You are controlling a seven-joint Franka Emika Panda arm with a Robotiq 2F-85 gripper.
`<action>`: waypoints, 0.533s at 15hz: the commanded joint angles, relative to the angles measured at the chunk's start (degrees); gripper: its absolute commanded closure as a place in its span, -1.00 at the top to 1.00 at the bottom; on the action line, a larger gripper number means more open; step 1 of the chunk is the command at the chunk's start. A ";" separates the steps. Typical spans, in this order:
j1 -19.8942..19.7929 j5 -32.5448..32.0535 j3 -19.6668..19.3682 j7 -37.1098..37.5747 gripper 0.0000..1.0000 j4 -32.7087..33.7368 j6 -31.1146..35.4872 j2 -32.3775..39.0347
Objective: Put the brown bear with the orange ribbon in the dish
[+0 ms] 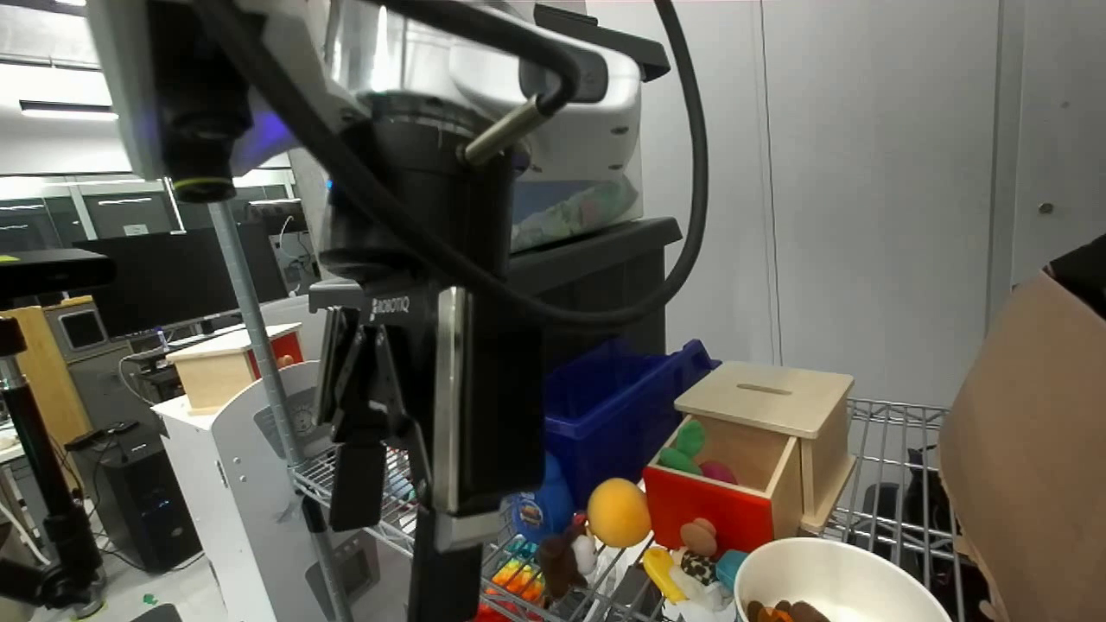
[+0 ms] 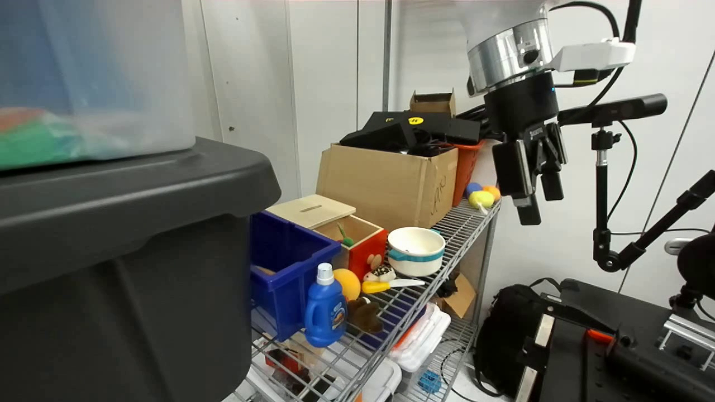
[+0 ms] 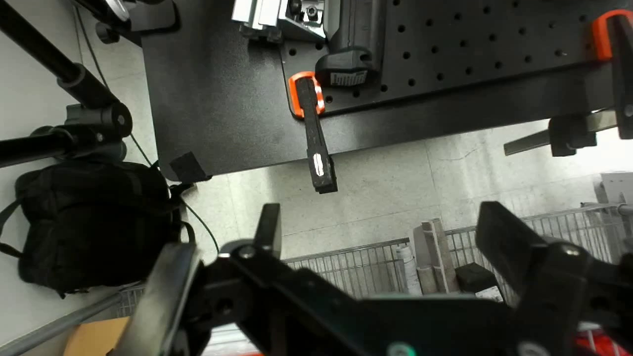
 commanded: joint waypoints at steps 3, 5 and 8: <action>-0.73 -1.20 -0.02 0.19 1.00 -3.06 -0.13 -3.69; -0.98 -1.19 -0.17 0.04 1.00 -3.70 0.03 -4.27; -1.41 -1.27 -0.36 0.01 1.00 -4.61 0.06 -5.12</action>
